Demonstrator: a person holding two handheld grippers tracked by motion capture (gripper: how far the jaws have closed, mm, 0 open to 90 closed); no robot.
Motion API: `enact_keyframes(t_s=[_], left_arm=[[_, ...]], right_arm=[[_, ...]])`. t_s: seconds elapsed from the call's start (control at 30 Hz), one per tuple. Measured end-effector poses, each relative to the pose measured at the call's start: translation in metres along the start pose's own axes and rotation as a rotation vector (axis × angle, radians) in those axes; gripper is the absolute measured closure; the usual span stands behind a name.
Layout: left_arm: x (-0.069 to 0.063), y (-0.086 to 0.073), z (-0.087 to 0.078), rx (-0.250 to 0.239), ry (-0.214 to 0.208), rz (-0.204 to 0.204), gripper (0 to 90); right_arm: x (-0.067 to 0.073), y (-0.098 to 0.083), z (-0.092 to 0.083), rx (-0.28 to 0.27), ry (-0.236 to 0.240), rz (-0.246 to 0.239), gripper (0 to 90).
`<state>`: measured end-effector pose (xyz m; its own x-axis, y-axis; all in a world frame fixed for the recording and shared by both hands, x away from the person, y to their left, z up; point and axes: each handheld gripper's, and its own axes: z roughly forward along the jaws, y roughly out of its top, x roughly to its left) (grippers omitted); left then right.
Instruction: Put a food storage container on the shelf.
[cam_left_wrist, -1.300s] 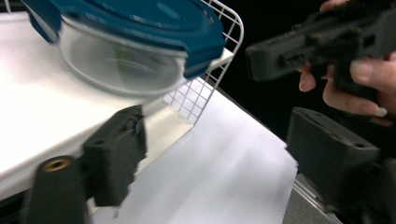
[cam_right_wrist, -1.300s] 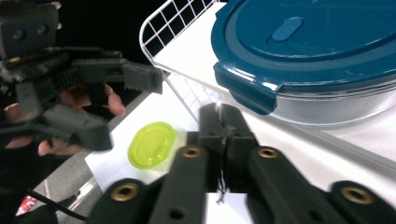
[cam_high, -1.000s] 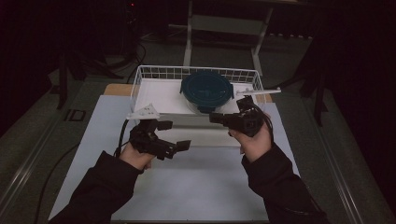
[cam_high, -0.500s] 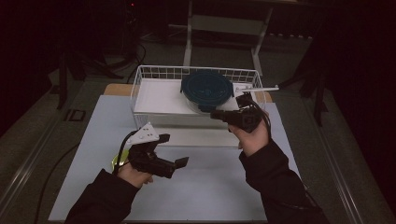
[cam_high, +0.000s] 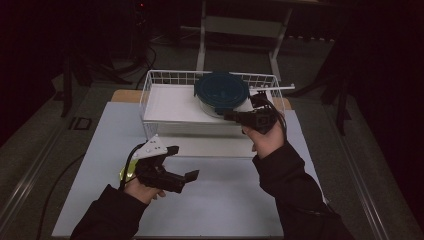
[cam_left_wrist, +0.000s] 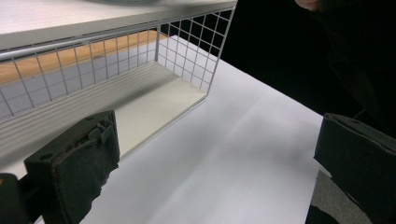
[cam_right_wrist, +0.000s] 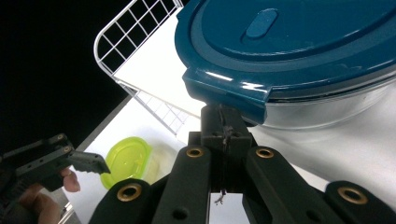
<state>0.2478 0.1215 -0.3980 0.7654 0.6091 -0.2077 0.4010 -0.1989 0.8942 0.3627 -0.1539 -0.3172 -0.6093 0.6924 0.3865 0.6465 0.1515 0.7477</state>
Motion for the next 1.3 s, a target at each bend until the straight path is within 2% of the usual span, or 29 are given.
enact_keyframes(t_s=[0.23,0.3,0.4,0.5,0.57,0.63,0.67,0.7,0.77,0.8,0.83,0.87,0.9,0.97,1.03,1.1,1.13,1.23,1.3], left_arm=[[0.0,-0.001,-0.001,0.013,-0.001,0.001,0.0],[0.0,-0.002,-0.001,0.009,-0.002,0.001,0.0],[0.0,-0.002,-0.001,0.006,-0.005,0.001,0.0],[0.0,-0.003,-0.001,0.004,-0.012,-0.002,0.0],[0.0,-0.004,-0.002,-0.004,-0.019,0.001,0.0],[0.001,-0.004,-0.003,-0.006,-0.019,0.005,0.0],[0.001,-0.005,-0.005,-0.012,-0.005,0.008,0.0],[0.002,-0.005,-0.006,-0.015,0.004,0.008,0.0],[0.003,-0.006,-0.008,-0.028,-0.007,0.004,0.0],[0.004,-0.006,-0.01,-0.034,-0.009,0.004,0.0],[0.004,-0.006,-0.01,-0.034,-0.009,0.004,0.0],[0.005,-0.006,-0.012,-0.042,-0.013,-0.001,0.0],[0.007,-0.007,-0.013,-0.043,-0.022,-0.01,0.0],[0.008,-0.008,-0.015,-0.045,-0.018,-0.016,0.0],[0.011,-0.01,-0.017,-0.036,-0.03,-0.017,0.0],[0.013,-0.012,-0.017,-0.01,-0.022,-0.011,0.0],[0.014,-0.013,-0.018,0.0,-0.01,-0.004,0.0],[0.017,-0.018,-0.02,0.037,-0.01,-0.009,0.0],[0.02,-0.021,-0.023,0.044,-0.005,-0.007,0.0]], right_arm=[[-0.001,0.004,0.003,-0.004,-0.022,-0.007,89.8],[-0.002,0.004,0.004,0.002,-0.01,0.003,89.8],[-0.001,0.004,0.004,0.001,-0.021,-0.014,89.7],[0.0,0.002,0.004,0.003,-0.01,-0.015,89.0],[0.001,-0.003,0.004,0.008,0.011,-0.026,85.4],[0.002,-0.006,0.004,0.007,0.013,-0.038,84.0],[0.002,-0.009,0.003,0.005,0.021,-0.047,82.6],[0.003,-0.015,0.002,0.007,0.036,-0.059,76.1],[0.004,-0.021,0.001,0.008,0.035,-0.074,71.6],[0.004,-0.025,0.0,0.01,0.045,-0.081,65.5],[0.004,-0.025,0.0,0.01,0.045,-0.081,65.5],[0.004,-0.028,-0.001,0.006,0.062,-0.085,58.3],[0.004,-0.036,-0.003,-0.002,0.083,-0.104,46.9],[0.005,-0.043,-0.005,-0.025,0.105,-0.12,34.5],[0.007,-0.051,-0.008,-0.023,0.149,-0.16,22.7],[0.008,-0.059,-0.011,-0.035,0.18,-0.173,18.6],[0.008,-0.063,-0.013,-0.038,0.185,-0.195,16.8],[0.009,-0.074,-0.021,-0.074,0.176,-0.223,14.9],[0.009,-0.079,-0.027,-0.092,0.172,-0.228,14.7]])
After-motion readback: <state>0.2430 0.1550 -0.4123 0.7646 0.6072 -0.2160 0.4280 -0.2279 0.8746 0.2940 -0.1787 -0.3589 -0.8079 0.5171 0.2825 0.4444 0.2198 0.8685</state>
